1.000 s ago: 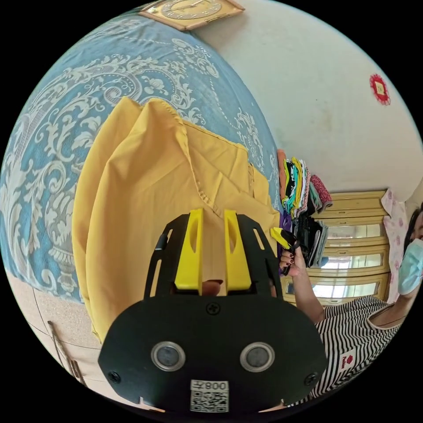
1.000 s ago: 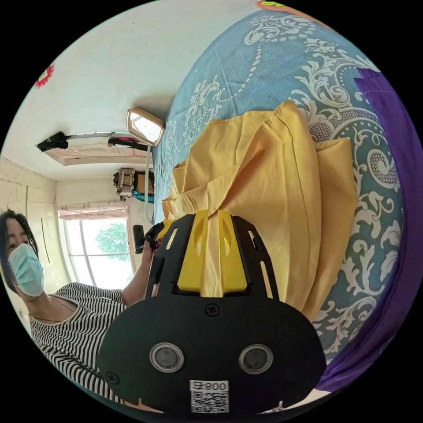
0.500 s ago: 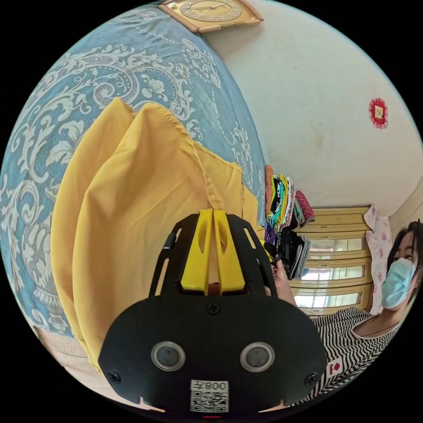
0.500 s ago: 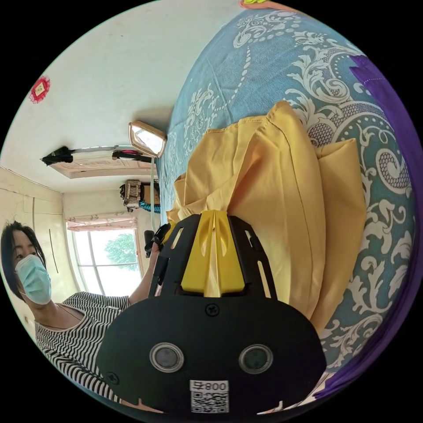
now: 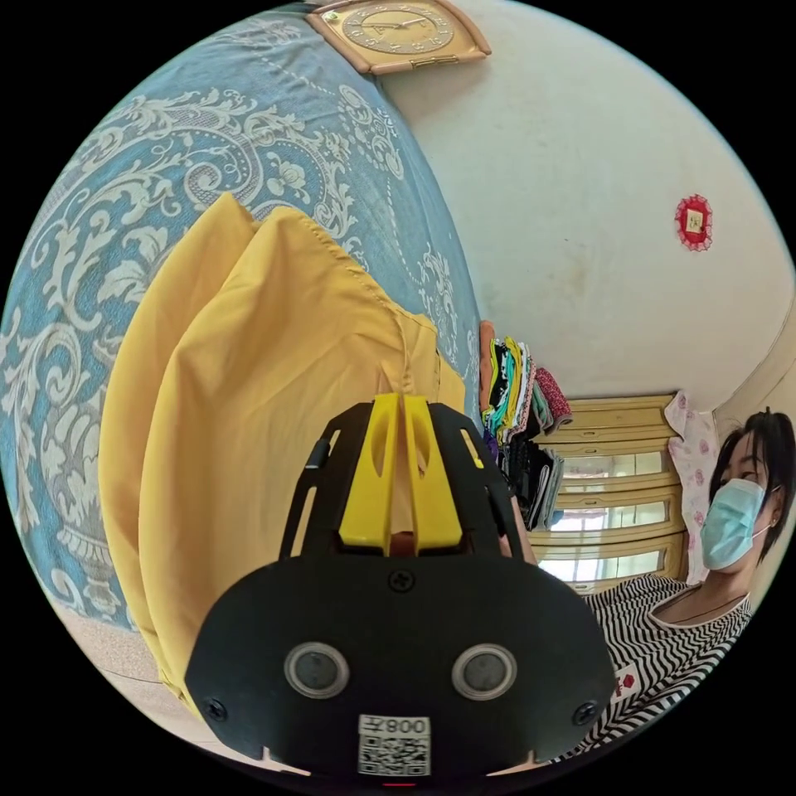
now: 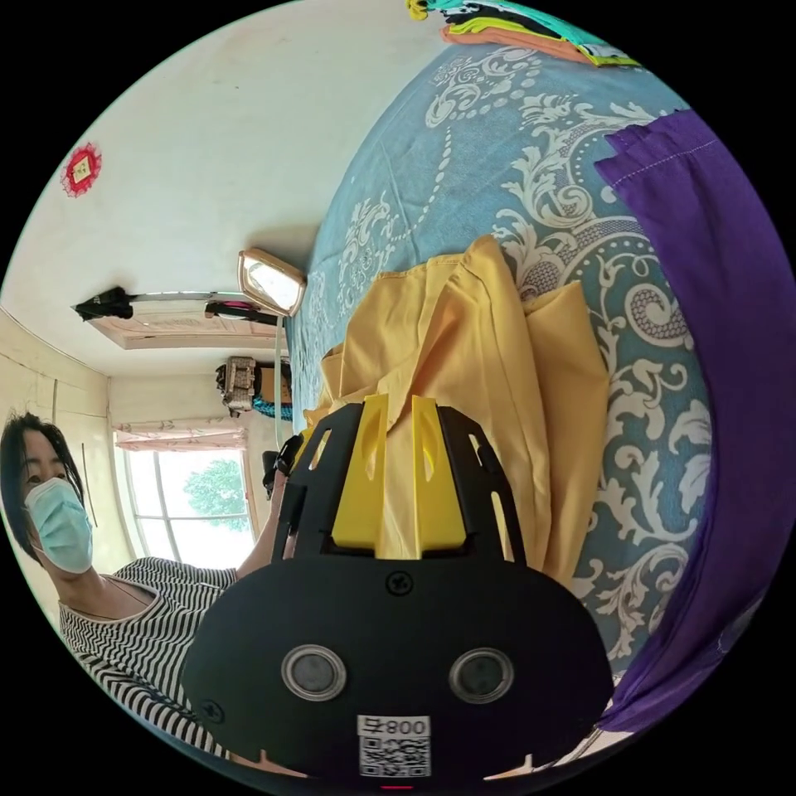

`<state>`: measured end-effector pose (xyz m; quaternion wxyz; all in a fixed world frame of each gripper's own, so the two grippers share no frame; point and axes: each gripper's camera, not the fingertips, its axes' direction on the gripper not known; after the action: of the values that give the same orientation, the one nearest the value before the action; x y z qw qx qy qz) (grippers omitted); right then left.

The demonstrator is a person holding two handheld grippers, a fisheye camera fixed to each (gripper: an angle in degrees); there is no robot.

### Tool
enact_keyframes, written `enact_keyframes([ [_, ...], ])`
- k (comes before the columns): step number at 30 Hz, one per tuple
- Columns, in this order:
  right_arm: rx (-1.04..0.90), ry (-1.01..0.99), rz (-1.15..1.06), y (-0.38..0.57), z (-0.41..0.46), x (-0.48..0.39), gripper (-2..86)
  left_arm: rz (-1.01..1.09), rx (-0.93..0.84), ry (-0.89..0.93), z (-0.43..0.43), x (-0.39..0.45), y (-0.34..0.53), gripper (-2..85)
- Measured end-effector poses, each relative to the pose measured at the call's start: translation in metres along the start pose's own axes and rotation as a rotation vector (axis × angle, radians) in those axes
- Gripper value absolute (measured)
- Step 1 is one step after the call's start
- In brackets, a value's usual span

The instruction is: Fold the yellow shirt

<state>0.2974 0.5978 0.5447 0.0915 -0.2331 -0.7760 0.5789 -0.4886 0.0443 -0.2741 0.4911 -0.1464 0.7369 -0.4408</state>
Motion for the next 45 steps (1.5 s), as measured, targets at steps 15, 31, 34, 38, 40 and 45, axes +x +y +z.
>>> enact_keyframes([
  [15, -0.019, -0.01, 0.009, -0.024, 0.009, -0.011, 0.7, 0.01, -0.002, 0.04, -0.02, 0.024, -0.011, 0.4],
  [31, 0.038, -0.128, 0.011, -0.089, -0.008, -0.037, 0.1, 0.142, -0.005, 0.074, -0.011, 0.073, -0.069, 2.3],
  [34, 0.018, -0.089, -0.015, -0.081, -0.008, -0.042, 0.1, 0.132, -0.091, 0.013, -0.005, 0.069, -0.036, 3.7],
  [38, 0.017, -0.09, -0.017, -0.071, -0.008, -0.04, 0.1, 0.018, -0.129, -0.023, -0.001, 0.042, -0.002, 5.6],
  [40, 0.023, -0.098, -0.013, -0.069, -0.008, -0.04, 0.1, -0.031, -0.094, 0.001, -0.004, 0.033, 0.002, 5.8],
  [45, 0.025, -0.09, -0.03, -0.071, -0.007, -0.05, 0.1, -0.106, -0.051, 0.063, 0.002, 0.014, -0.001, 3.7],
])
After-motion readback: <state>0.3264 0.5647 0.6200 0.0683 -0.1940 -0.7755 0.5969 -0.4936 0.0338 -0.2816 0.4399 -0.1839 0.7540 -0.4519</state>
